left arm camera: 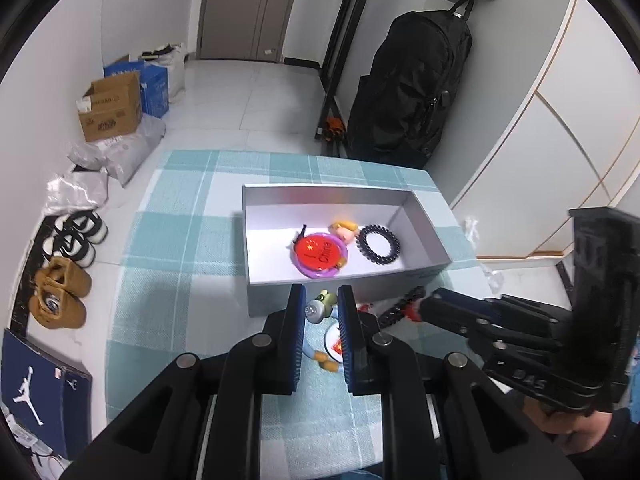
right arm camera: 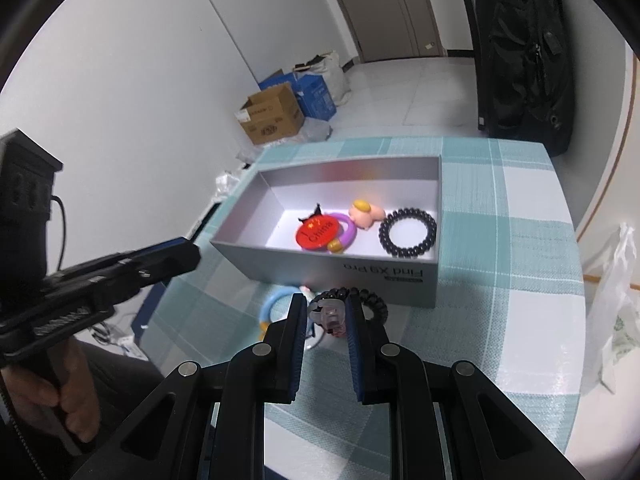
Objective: Organize jewelry
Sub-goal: 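Carry the figurine into the silver box with the left gripper and open it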
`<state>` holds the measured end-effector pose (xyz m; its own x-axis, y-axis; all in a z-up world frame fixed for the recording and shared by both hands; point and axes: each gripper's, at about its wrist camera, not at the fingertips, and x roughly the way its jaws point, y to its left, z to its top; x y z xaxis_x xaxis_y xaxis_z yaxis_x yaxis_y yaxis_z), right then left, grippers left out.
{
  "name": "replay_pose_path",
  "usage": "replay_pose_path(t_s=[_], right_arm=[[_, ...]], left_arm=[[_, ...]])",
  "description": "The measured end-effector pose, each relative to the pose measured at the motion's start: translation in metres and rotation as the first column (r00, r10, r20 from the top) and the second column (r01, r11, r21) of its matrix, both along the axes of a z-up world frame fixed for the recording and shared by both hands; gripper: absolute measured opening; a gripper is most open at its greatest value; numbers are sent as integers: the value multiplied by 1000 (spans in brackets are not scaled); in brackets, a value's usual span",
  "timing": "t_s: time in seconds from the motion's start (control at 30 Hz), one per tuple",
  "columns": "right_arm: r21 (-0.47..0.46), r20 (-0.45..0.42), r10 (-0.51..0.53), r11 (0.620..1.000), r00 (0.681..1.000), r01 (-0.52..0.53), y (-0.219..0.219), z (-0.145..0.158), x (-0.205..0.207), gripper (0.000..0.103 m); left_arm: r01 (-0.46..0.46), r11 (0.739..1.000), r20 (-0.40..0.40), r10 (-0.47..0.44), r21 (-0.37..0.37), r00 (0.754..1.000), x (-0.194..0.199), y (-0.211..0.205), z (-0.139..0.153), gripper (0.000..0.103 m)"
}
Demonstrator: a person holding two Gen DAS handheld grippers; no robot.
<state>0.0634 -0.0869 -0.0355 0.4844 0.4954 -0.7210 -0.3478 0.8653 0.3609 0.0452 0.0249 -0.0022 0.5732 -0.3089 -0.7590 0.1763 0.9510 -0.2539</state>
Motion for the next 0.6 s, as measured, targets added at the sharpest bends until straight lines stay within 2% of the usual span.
replay_pose_path(t_s=[0.27, 0.33, 0.47, 0.6], right_arm=[[88, 13, -14, 996, 1000, 13, -13, 15, 6, 18], [50, -40, 5, 999, 999, -3, -10, 8, 12, 18], [71, -170, 45, 997, 984, -34, -10, -11, 19, 18], [151, -236, 92, 987, 967, -57, -14, -15, 20, 18]], left_arm=[[-15, 998, 24, 17, -65, 1000, 14, 2, 8, 11], [-18, 996, 17, 20, -84, 1000, 18, 2, 7, 11], [-13, 997, 20, 15, -75, 1000, 22, -1, 7, 11], [-7, 997, 13, 8, -75, 1000, 23, -3, 6, 11]])
